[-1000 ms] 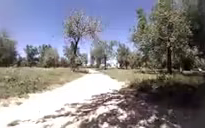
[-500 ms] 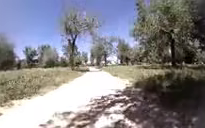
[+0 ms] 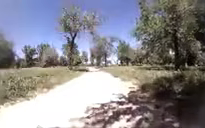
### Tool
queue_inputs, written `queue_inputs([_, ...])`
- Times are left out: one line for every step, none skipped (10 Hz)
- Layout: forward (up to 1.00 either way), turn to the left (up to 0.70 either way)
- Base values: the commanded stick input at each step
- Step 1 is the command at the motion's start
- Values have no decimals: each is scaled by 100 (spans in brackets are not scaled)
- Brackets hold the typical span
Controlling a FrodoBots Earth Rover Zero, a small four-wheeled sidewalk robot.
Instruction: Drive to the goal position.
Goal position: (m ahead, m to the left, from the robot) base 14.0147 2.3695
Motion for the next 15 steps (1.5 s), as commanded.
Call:
queue_inputs([85,0])
queue_inputs([85,0])
queue_inputs([85,0])
queue_inputs([85,0])
queue_inputs([85,13])
queue_inputs([85,34])
queue_inputs([85,27])
queue_inputs([85,0])
queue_inputs([85,0])
queue_inputs([85,0])
queue_inputs([85,0])
queue_inputs([85,0])
queue_inputs([85,0])
queue_inputs([85,0])
queue_inputs([85,0])
